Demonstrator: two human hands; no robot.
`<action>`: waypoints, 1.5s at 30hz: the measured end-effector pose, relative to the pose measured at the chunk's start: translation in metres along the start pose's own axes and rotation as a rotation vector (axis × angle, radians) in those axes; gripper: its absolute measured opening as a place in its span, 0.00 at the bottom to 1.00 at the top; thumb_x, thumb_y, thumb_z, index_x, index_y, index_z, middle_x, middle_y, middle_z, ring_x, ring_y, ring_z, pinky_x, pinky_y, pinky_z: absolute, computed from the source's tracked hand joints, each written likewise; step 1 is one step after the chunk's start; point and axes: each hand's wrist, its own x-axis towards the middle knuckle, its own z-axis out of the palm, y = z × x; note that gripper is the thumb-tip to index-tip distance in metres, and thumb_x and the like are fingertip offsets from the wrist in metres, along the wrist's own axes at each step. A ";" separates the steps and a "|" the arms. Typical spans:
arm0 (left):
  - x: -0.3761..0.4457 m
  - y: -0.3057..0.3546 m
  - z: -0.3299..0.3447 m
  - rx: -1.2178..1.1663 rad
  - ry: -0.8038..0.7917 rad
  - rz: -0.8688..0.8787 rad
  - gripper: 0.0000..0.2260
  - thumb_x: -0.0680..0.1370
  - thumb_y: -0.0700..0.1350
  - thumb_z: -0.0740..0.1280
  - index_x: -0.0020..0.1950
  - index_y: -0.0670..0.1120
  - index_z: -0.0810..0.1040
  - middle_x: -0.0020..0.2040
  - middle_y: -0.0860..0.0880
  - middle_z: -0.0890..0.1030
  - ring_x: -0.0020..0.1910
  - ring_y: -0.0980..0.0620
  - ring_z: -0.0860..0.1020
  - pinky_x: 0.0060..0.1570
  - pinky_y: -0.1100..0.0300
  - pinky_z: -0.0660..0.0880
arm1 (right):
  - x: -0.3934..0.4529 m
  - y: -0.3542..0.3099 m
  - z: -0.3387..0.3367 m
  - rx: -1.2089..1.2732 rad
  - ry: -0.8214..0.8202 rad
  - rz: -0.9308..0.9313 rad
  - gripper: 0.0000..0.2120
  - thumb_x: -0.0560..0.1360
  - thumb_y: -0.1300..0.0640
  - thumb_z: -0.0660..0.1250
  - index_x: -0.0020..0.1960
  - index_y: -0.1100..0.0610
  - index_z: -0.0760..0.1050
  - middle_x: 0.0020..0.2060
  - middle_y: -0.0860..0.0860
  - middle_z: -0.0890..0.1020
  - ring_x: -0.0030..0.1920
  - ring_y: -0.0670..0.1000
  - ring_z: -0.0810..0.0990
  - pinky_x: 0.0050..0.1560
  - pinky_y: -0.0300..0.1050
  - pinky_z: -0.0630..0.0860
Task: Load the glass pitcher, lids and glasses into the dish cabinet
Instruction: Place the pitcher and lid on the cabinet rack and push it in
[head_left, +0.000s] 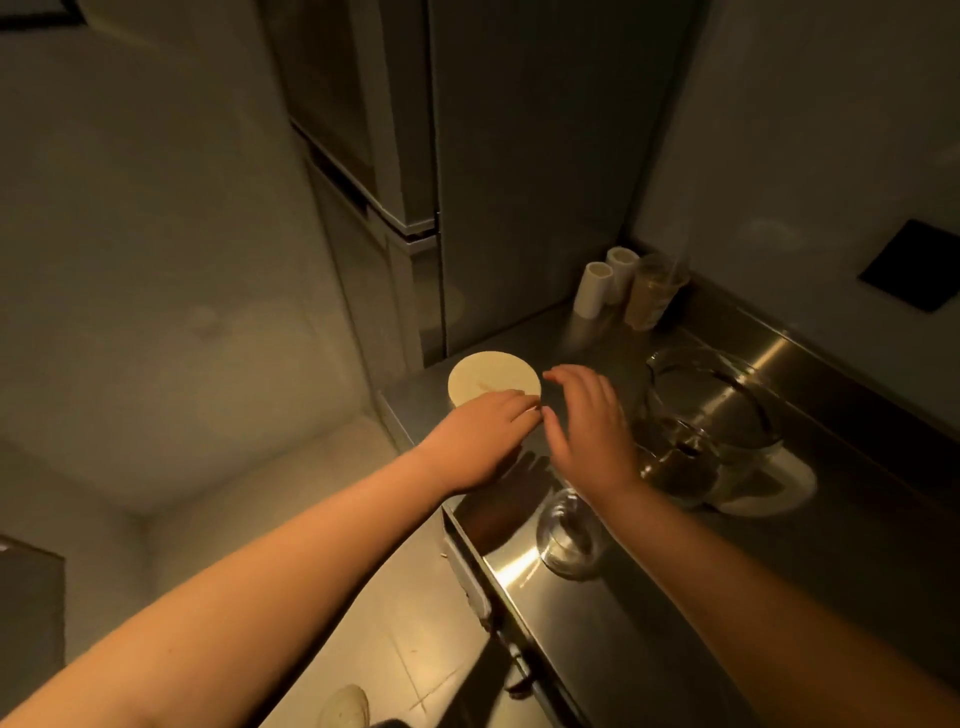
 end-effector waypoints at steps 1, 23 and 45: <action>-0.005 -0.016 -0.003 0.014 0.011 -0.036 0.23 0.75 0.42 0.69 0.69 0.43 0.70 0.69 0.43 0.71 0.68 0.44 0.69 0.67 0.53 0.65 | 0.009 -0.010 0.008 0.007 -0.013 0.009 0.17 0.74 0.60 0.66 0.63 0.57 0.71 0.60 0.53 0.74 0.61 0.51 0.71 0.59 0.46 0.69; -0.036 -0.374 -0.070 0.067 0.081 -0.111 0.24 0.76 0.44 0.64 0.72 0.45 0.65 0.72 0.45 0.67 0.72 0.49 0.63 0.71 0.56 0.58 | 0.251 -0.184 0.198 -0.025 -0.012 -0.045 0.18 0.75 0.58 0.65 0.64 0.59 0.69 0.60 0.55 0.73 0.61 0.54 0.71 0.60 0.49 0.70; 0.090 -0.585 -0.020 0.001 -0.044 0.220 0.25 0.74 0.42 0.63 0.72 0.43 0.65 0.69 0.44 0.69 0.69 0.46 0.66 0.73 0.53 0.55 | 0.410 -0.188 0.312 -0.289 0.004 0.225 0.24 0.71 0.63 0.67 0.67 0.64 0.69 0.60 0.60 0.74 0.60 0.60 0.74 0.59 0.53 0.72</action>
